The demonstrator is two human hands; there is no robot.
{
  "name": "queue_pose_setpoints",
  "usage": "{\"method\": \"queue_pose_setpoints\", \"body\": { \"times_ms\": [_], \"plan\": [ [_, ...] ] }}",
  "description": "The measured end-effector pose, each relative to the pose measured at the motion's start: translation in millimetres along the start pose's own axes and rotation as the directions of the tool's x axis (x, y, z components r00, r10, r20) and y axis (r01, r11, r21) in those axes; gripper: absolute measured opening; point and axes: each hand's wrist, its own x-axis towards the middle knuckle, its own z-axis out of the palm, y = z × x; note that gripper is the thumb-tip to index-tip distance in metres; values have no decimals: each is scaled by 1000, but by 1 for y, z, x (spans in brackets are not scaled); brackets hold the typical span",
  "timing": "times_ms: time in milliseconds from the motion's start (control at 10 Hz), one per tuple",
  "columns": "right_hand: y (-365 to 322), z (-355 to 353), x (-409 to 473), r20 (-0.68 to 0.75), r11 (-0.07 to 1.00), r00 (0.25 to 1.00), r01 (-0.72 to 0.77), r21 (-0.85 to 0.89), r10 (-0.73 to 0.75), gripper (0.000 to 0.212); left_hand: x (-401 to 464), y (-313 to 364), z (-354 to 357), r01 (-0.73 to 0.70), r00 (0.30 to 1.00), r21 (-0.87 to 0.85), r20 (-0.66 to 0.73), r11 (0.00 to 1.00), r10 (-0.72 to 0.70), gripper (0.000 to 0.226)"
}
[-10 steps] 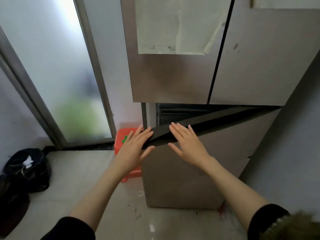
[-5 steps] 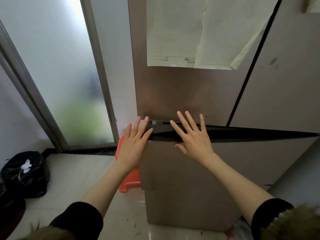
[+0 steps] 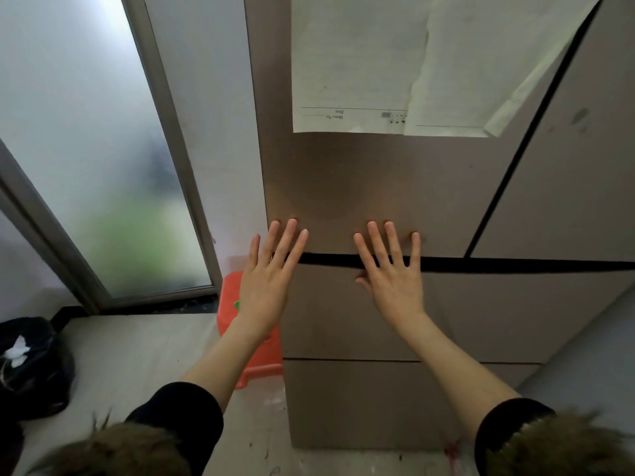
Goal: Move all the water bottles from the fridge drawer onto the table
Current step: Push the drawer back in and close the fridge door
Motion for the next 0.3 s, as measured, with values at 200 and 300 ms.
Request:
{"method": "queue_pose_setpoints", "body": {
  "times_ms": [200,300],
  "plan": [
    [-2,-17,-1,-3,999,1000,-16,35,16,98,0,6,-13,3,999,-11,-41,1000,-3,93],
    [5,-40,4,-40,995,999,26,95,-22,84,2,10,-31,-5,998,-13,-61,1000,4,80]
  ]
}}
